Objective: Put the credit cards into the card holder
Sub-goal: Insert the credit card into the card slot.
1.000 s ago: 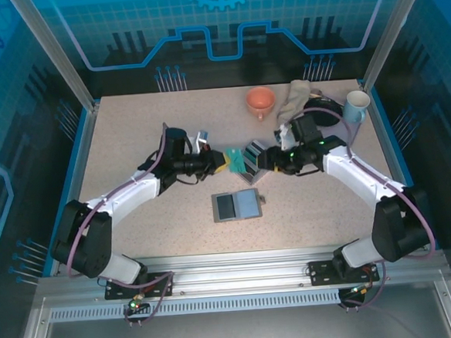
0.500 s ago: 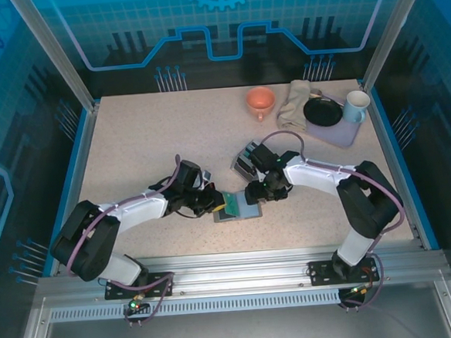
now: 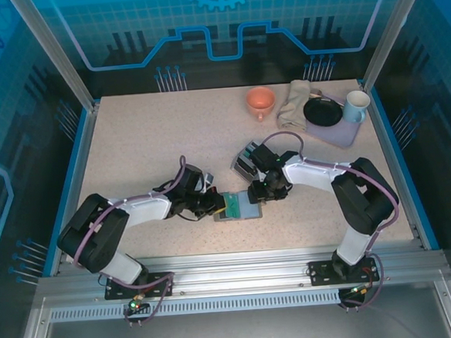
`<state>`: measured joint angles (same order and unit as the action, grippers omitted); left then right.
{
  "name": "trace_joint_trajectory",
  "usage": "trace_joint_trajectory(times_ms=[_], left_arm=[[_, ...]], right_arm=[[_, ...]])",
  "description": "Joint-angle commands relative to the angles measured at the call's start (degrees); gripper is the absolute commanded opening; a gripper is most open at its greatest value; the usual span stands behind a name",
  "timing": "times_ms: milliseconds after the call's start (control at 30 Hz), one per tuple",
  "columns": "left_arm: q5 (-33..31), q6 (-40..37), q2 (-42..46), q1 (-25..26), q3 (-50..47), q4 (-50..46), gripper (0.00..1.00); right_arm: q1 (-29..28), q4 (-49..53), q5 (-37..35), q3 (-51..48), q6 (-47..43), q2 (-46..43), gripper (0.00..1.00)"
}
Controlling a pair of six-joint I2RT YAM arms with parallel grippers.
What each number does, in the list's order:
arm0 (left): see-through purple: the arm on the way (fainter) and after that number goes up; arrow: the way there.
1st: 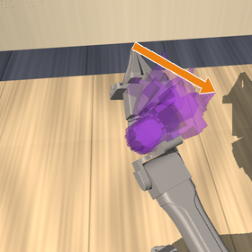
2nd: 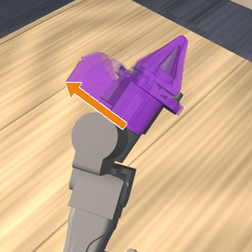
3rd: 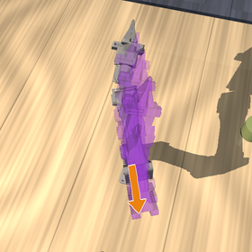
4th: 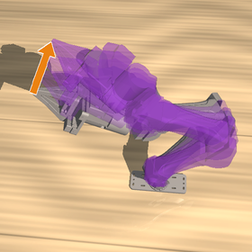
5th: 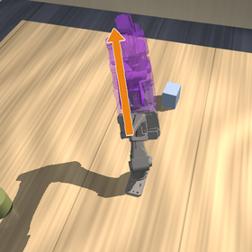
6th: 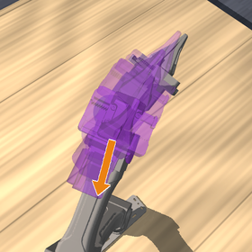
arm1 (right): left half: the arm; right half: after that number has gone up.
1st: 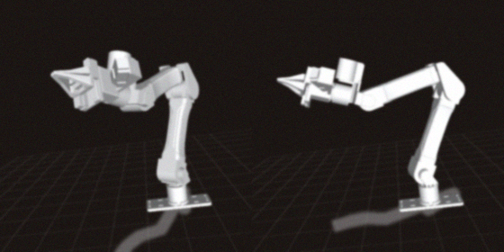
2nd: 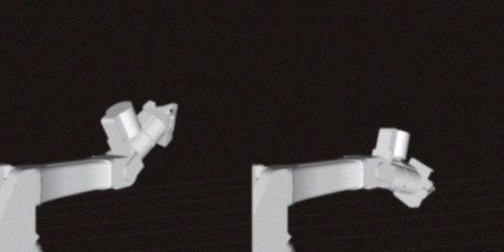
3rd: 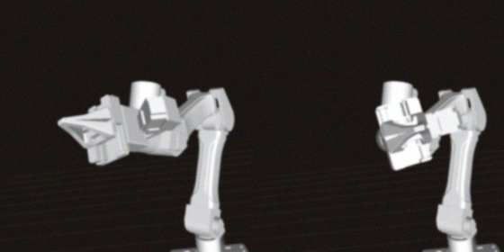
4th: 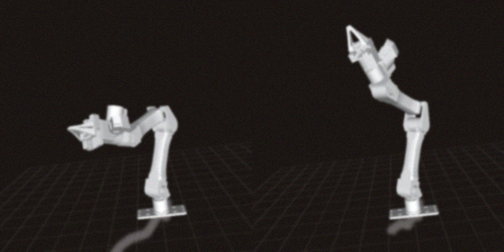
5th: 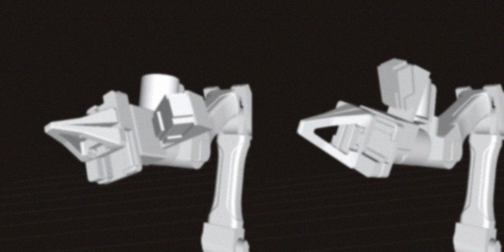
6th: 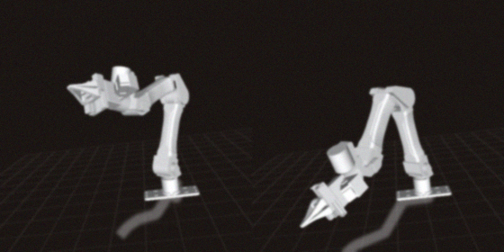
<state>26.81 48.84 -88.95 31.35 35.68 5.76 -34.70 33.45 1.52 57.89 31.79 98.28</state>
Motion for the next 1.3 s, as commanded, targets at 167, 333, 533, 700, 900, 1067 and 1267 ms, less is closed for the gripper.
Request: trace_joint_trajectory(times_ms=[167,333,533,700,900,1067,1267], left_arm=[[-0.1,-2.1,-5.1,1.0,-2.4,7.4,0.0],[0.8,-1.4,-5.2,1.2,-3.2,10.8,0.0],[1.7,-0.4,-5.2,1.4,-3.9,14.1,0.0],[2.0,0.2,-5.9,1.7,-4.2,16.5,0.0],[2.2,1.6,-7.3,1.9,-3.6,17.1,0.0],[0.7,1.2,-8.9,2.3,-2.3,14.7,0.0],[0.2,1.7,-9.9,3.3,-1.1,14.6,0.0]], right_arm=[[1.4,-2.1,3.1,-2.7,-0.6,2.1,0.48],[1.9,-3.0,3.8,-3.8,-0.4,2.4,0.41],[2.7,-4.7,6.0,-4.7,-0.2,2.2,0.35],[3.2,-5.1,6.5,-5.0,-0.1,2.4,0.35],[3.5,-5.8,7.2,-5.4,0.1,2.6,0.34],[3.5,-6.4,7.8,-5.8,0.5,2.4,0.34],[3.5,-6.6,8.3,-6.0,0.6,2.4,0.35]])
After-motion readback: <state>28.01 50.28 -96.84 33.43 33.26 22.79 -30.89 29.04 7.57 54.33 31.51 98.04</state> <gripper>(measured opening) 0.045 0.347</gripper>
